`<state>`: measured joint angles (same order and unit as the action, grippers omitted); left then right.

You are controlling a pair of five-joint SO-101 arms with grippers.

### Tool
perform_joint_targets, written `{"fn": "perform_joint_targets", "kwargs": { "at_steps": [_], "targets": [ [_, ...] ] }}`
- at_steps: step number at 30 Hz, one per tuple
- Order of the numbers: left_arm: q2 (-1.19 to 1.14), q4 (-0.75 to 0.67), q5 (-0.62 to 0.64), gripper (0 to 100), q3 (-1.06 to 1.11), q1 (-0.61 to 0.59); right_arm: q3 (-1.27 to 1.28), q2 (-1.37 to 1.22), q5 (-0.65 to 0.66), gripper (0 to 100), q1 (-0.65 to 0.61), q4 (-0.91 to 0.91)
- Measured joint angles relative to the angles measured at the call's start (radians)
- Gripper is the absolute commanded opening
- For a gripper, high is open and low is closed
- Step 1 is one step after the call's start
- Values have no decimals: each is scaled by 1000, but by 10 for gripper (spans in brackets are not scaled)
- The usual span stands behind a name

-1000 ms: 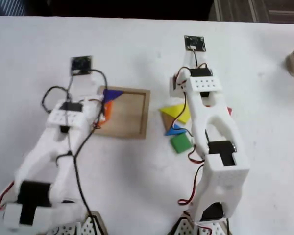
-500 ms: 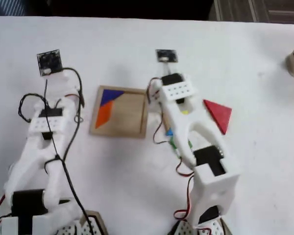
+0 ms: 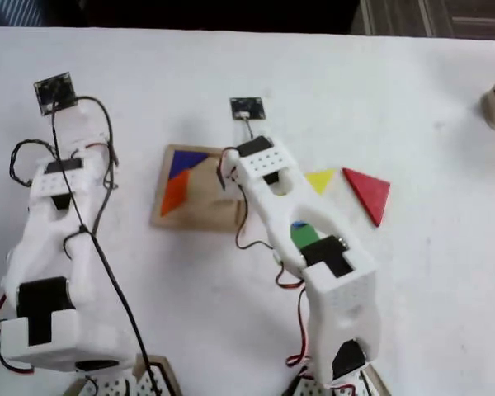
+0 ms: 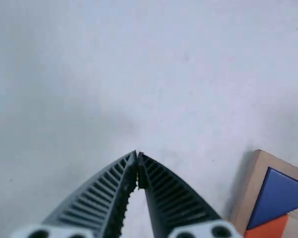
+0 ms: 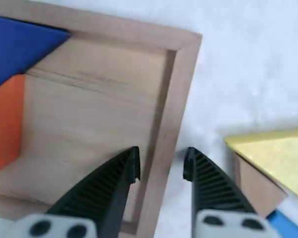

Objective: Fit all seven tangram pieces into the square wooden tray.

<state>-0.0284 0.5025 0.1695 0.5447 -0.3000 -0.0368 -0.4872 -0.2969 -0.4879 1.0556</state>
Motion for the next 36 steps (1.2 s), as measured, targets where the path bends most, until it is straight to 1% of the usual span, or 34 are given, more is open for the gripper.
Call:
{"fn": "perform_joint_targets", "kwargs": {
  "at_steps": [2, 3, 9, 13, 15, 20, 25, 28, 33, 36],
  "targets": [
    [-2, 0, 0, 24, 0, 0, -18, -8, 0, 26, 6, 25],
    [-2, 0, 0, 24, 0, 0, -23, -11, 0, 15, 15, 37],
    [-2, 0, 0, 24, 0, 0, -32, -11, 0, 26, 77, 114],
    [-2, 0, 0, 24, 0, 0, -37, -11, 112, 19, 91, 163],
    [-2, 0, 0, 24, 0, 0, -37, -11, 141, 19, 91, 190],
    [-2, 0, 0, 24, 0, 5, 23, 29, 184, 19, 84, 210],
    [-2, 0, 0, 24, 0, 6, 112, 92, 193, 22, 81, 201],
    [-2, 0, 0, 24, 0, 6, 146, 123, 199, 53, 81, 183],
    [-2, 0, 0, 24, 0, 6, 195, 163, 287, 117, 61, 184],
    [-2, 0, -21, 24, 0, 9, 222, 173, 301, 128, 52, 187]
  ]
}}
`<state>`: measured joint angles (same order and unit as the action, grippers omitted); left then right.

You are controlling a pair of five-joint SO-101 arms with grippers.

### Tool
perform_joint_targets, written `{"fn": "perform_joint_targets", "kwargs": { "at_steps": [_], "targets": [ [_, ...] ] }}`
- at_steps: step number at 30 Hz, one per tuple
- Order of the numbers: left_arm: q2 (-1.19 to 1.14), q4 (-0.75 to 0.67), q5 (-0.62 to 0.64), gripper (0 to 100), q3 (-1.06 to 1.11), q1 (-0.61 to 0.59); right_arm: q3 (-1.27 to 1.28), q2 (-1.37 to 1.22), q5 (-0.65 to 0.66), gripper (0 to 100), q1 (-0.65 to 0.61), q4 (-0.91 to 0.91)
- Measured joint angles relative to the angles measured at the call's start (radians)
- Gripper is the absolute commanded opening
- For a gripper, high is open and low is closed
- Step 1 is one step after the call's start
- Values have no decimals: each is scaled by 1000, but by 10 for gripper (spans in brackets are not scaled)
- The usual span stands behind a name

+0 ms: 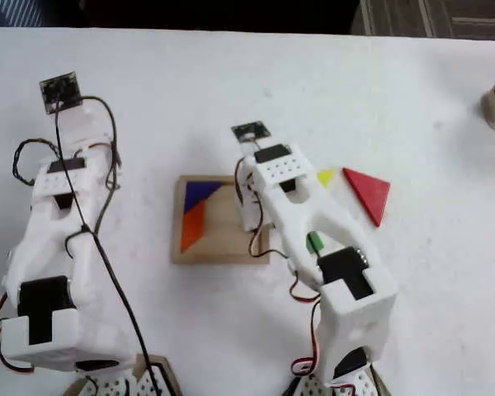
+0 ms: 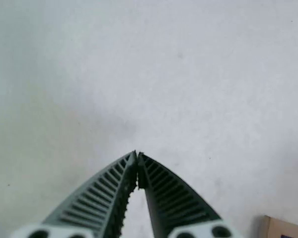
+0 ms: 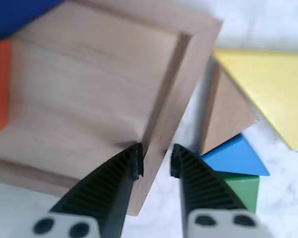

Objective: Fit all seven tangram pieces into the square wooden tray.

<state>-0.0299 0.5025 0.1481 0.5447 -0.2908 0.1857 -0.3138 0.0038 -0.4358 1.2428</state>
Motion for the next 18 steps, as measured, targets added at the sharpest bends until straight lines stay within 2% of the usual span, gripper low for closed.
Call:
{"fn": "perform_joint_targets", "kwargs": {
  "at_steps": [4, 9, 14, 18],
  "targets": [
    [-2, 0, -120, 24, 0, 20, 40, 52, 37, 83, 2, -2],
    [-2, 0, -253, 24, 8, 77, 155, 190, 46, 77, 11, -29],
    [-2, 0, -290, 23, 8, 86, 282, 336, 49, 74, 89, -94],
    [-2, 0, -295, 23, 15, 86, 358, 440, 49, 18, 167, -149]
  ]
}}
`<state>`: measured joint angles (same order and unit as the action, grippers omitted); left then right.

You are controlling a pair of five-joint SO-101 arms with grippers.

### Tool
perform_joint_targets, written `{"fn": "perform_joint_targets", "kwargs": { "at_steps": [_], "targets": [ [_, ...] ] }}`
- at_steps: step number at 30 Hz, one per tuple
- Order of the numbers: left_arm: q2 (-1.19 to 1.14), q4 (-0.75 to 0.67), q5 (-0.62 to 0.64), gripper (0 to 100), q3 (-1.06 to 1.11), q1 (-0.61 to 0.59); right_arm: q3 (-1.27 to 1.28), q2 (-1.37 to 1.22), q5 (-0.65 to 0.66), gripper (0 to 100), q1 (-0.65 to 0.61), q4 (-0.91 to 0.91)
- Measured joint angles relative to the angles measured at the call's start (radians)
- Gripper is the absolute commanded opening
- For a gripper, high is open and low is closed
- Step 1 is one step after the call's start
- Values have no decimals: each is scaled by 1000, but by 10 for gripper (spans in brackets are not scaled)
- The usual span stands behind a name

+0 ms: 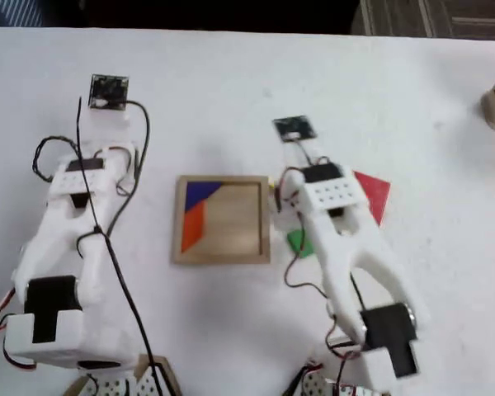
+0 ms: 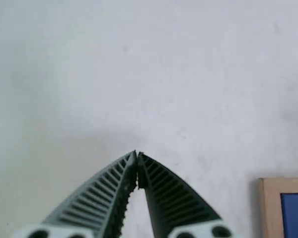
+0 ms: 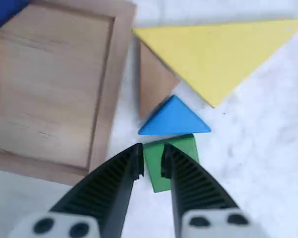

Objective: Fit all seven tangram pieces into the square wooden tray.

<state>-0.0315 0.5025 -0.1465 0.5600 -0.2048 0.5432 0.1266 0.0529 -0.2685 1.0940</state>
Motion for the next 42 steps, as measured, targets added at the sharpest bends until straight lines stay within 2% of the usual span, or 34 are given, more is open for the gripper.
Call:
{"fn": "perform_joint_targets", "kwargs": {
  "at_steps": [8, 16, 23, 28, 31, 34, 38, 42],
  "targets": [
    [14, 17, -2, 23, 38, 2, 87, 104, 0, 24, 84, -69],
    [213, 11, 0, 24, 241, 11, 87, 104, -17, 25, 124, -115],
    [256, -141, -2, 24, 393, 66, 87, 104, -28, 25, 181, -137],
    [236, -209, -135, 24, 416, 71, 87, 104, -29, 26, 180, -189],
    [233, -236, -160, 25, 416, 54, 87, 104, -60, 47, 186, -210],
    [229, -256, -161, 79, 416, 51, 91, 104, -83, 88, 196, -232],
    [229, -258, -149, 177, 416, 34, 91, 91, -89, 83, 210, -247],
    [172, -244, -15, 191, 370, -18, 71, 6, -89, 75, 204, -252]
  ]
}}
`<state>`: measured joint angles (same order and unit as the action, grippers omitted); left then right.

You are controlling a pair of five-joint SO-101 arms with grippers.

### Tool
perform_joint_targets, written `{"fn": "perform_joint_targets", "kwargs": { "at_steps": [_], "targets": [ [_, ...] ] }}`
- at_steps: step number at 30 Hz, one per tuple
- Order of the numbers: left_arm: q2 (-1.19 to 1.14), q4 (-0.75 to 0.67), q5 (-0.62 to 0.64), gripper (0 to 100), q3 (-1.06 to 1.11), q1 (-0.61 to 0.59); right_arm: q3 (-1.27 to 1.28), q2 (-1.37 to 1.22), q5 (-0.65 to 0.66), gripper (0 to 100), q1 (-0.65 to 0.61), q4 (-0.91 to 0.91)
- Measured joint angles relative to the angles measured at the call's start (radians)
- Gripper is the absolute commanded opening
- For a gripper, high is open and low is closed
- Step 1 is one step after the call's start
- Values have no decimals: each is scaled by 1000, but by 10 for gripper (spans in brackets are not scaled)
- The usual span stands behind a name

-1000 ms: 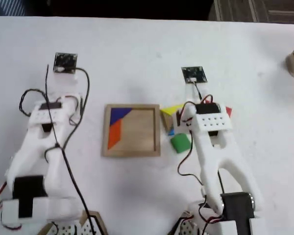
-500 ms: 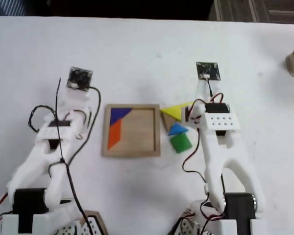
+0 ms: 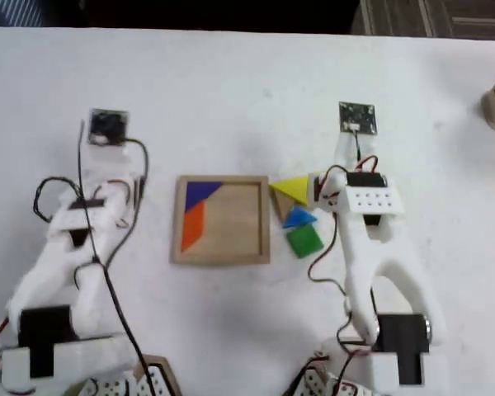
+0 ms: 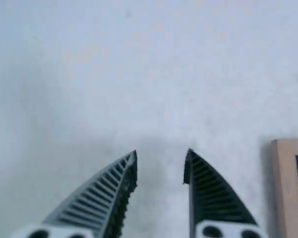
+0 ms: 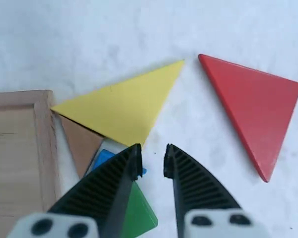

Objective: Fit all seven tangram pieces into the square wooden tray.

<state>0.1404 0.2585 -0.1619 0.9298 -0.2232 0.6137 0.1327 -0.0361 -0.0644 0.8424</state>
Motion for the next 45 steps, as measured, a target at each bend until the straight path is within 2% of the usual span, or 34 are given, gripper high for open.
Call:
{"fn": "perform_joint_targets", "kwargs": {
  "at_steps": [3, 8, 12, 21, 26, 34, 39, 43, 45],
  "targets": [
    [-81, 92, 52, 191, -101, -17, -49, -81, 0, 57, 5, 0],
    [-210, 302, 58, 191, -290, -21, -114, -129, 0, 56, 2, 68],
    [-250, 381, 60, 191, -359, -21, -118, -133, 0, 56, 5, 74],
    [-252, 390, 60, 191, -367, -21, -121, -137, 0, 56, 2, 74],
    [-252, 390, 60, 191, -367, -21, -121, -137, 60, 56, -41, 74],
    [-252, 390, 60, 191, -367, -21, -121, -137, 68, 57, -71, 74],
    [-252, 390, 60, 191, -367, -21, -121, -137, -63, 66, -92, 74],
    [-252, 390, 60, 191, -367, -21, -120, -137, -94, 162, -170, 74],
    [-252, 390, 60, 191, -367, -21, -118, -137, -97, 176, -204, 72]
  ]
}}
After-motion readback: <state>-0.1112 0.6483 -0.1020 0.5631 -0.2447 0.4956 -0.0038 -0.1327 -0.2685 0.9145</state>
